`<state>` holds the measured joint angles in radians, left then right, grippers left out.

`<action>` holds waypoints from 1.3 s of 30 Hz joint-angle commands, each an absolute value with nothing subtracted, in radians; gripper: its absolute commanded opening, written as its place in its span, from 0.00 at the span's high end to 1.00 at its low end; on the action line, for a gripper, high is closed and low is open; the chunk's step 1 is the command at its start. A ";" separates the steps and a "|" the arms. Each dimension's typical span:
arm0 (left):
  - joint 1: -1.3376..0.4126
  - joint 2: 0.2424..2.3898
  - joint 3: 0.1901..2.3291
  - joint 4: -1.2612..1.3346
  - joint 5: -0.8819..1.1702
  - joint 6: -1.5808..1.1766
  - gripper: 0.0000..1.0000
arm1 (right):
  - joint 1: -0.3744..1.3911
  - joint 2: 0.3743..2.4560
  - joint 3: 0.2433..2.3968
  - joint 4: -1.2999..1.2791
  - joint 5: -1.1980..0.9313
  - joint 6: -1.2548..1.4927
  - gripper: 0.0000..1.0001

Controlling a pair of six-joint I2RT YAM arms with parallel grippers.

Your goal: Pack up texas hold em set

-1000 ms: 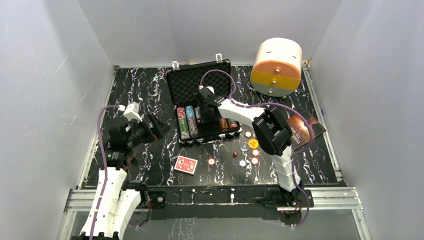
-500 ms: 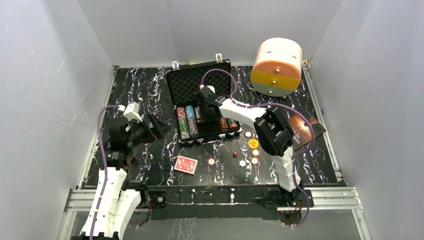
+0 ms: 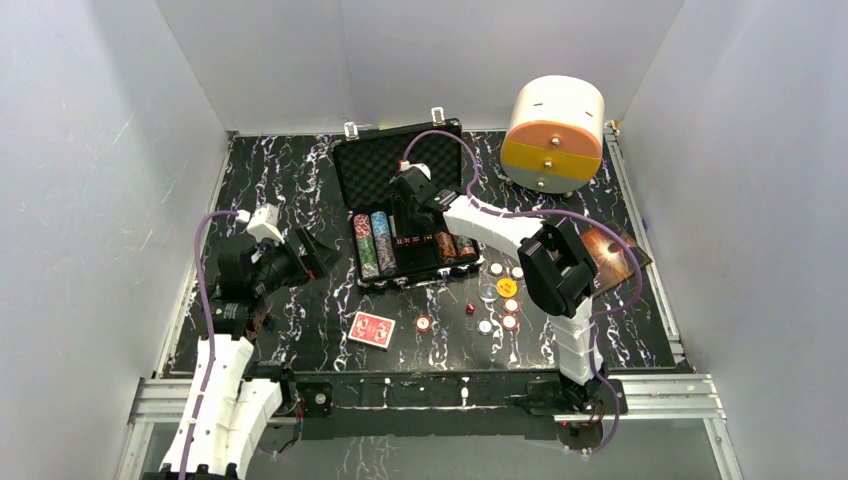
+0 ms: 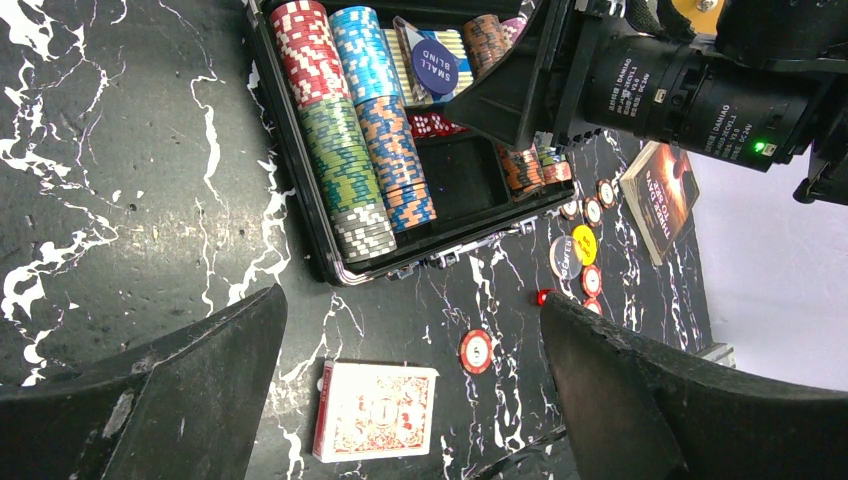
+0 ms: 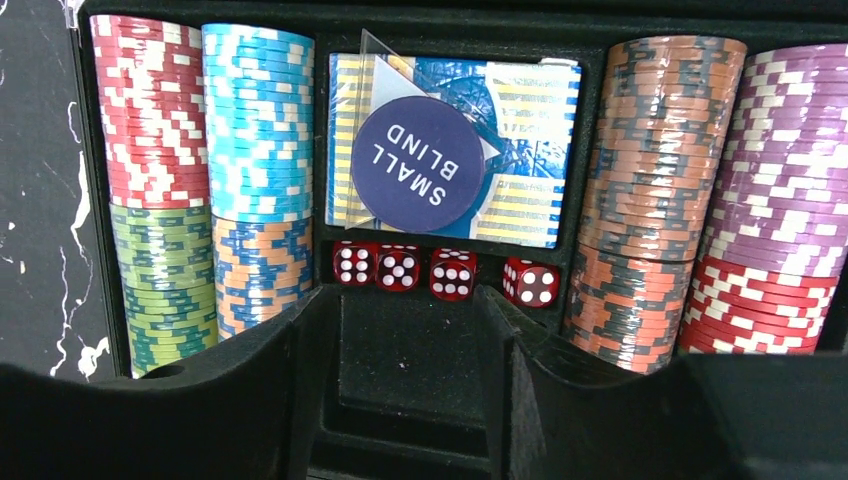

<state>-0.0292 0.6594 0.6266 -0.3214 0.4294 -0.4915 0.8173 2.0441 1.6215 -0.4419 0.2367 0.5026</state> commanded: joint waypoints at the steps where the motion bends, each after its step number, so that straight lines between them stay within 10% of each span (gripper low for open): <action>1: -0.025 0.653 0.640 -0.333 0.435 -0.494 0.01 | 0.814 2.024 1.617 -0.411 0.212 0.531 0.38; 24: -0.025 0.657 0.641 -0.334 0.435 -0.492 0.02 | 0.813 2.070 1.611 -0.407 0.166 0.557 0.25; 29: -0.025 0.658 0.640 -0.334 0.435 -0.492 0.02 | 0.812 2.061 1.593 -0.388 0.154 0.557 0.06; 39: -0.026 0.658 0.641 -0.336 0.432 -0.492 0.02 | 0.805 2.061 1.578 -0.348 0.095 0.571 0.09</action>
